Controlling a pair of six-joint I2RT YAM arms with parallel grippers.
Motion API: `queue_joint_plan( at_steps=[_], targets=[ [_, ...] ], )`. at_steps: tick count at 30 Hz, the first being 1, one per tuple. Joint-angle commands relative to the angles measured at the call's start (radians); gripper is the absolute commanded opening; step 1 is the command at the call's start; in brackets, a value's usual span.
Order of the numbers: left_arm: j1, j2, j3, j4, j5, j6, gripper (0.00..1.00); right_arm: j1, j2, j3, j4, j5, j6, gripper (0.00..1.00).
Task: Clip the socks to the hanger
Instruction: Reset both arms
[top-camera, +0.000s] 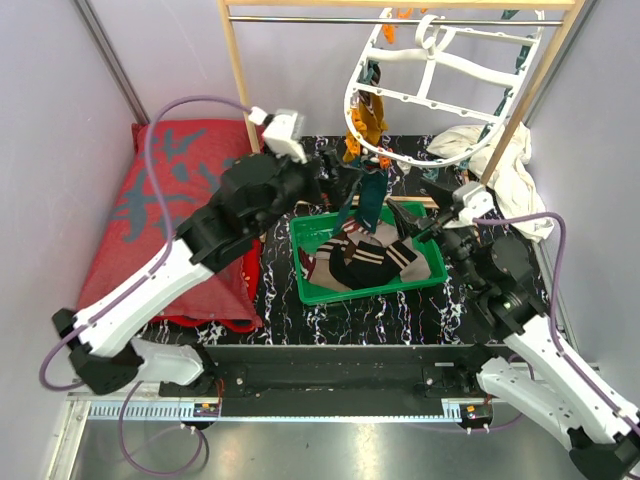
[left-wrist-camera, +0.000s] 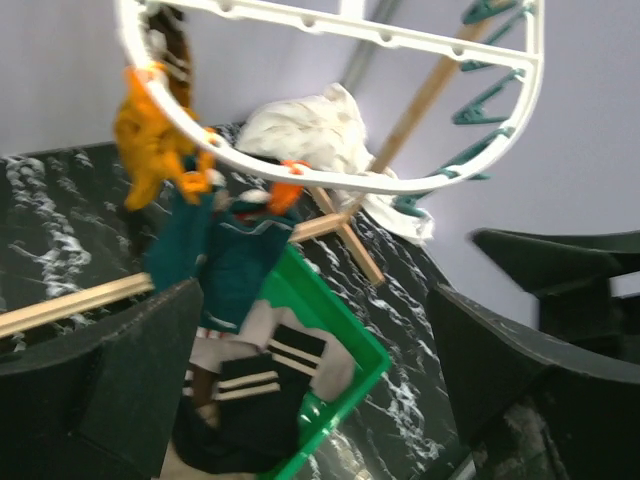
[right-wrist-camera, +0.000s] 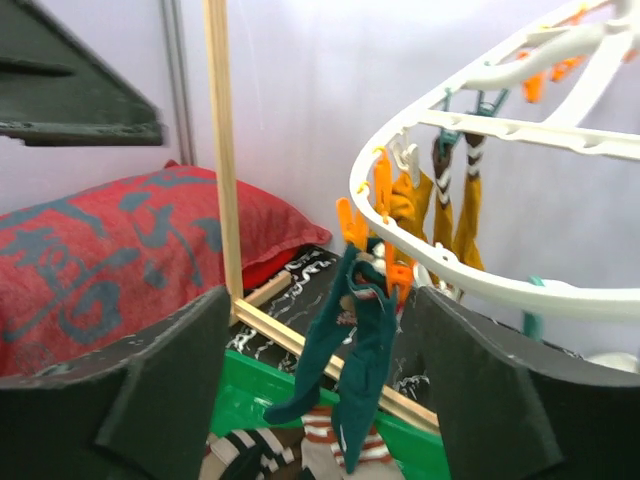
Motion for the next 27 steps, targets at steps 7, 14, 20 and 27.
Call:
queue_joint_plan(
  at_steps=[7, 14, 20, 27],
  targets=[
    [0.166, -0.381, -0.407, -0.019, -0.178, 0.077, 0.99, 0.005, -0.258, -0.074, -0.279, 0.264, -0.010, 0.96],
    [0.193, -0.674, -0.668, -0.036, -0.434, 0.186, 0.99, 0.005, -0.475, -0.114, -0.463, 0.538, -0.050, 1.00],
    [0.193, -0.930, -0.835, 0.037, -0.496, 0.234, 0.99, 0.005, -0.614, -0.120, -0.567, 0.663, -0.083, 1.00],
    [0.193, -1.112, -1.026, 0.174, -0.497, 0.280, 0.99, 0.005, -0.704, -0.189, -0.612, 0.755, -0.088, 1.00]
  ],
)
